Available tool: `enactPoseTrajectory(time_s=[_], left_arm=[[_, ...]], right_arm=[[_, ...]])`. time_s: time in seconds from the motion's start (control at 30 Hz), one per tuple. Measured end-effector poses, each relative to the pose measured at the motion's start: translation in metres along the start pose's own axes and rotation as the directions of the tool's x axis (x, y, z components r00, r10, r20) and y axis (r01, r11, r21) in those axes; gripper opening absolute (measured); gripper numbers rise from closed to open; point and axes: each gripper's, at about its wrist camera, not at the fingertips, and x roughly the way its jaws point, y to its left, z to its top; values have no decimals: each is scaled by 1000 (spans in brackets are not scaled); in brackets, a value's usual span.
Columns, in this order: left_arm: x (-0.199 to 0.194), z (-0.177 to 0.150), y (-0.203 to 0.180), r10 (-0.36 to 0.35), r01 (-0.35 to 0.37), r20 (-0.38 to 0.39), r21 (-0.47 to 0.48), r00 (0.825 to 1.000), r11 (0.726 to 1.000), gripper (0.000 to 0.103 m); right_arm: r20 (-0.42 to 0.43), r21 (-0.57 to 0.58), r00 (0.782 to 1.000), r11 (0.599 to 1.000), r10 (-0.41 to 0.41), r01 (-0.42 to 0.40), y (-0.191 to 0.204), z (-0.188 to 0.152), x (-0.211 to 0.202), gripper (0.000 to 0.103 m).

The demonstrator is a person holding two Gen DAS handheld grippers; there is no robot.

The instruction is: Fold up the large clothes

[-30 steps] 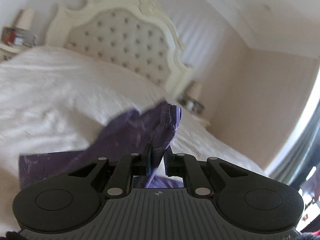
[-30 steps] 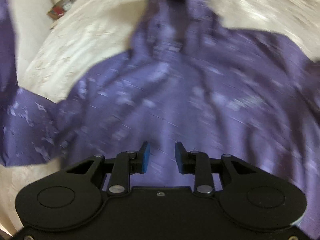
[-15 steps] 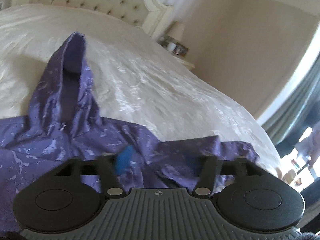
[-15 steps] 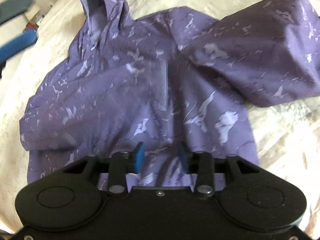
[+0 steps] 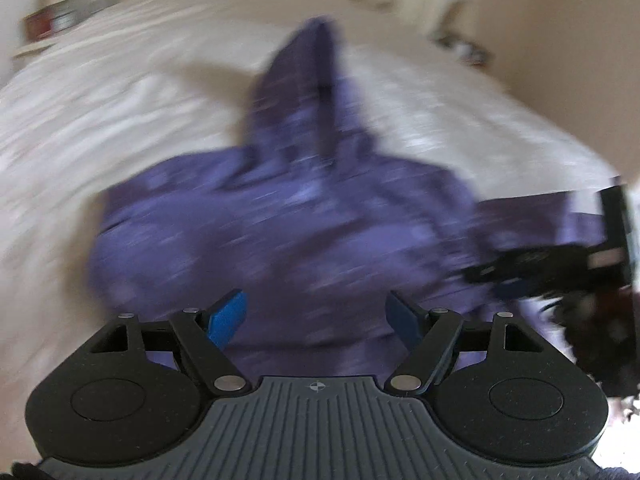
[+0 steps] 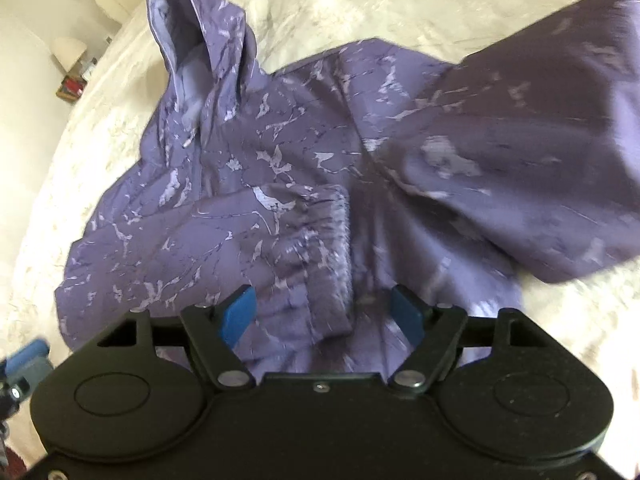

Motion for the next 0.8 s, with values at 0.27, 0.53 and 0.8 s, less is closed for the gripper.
enactPoseTrajectory(time_s=[0.27,0.53,0.8], left_arm=[[-9,-2,73,197,-200,-35,-108,980,974,75],[3,9,94,207,-209,-30,-111,978,972,75],[27,20,91,208,-209,-53,-15,977,978,75]], right_arm=[[114,-258,993,964,-36,65,56,16,-34,16],[141,-267,953,917,-267,296,37,33,-28,15],[125,-295,917,869,-378,398,32,26,-13,15]])
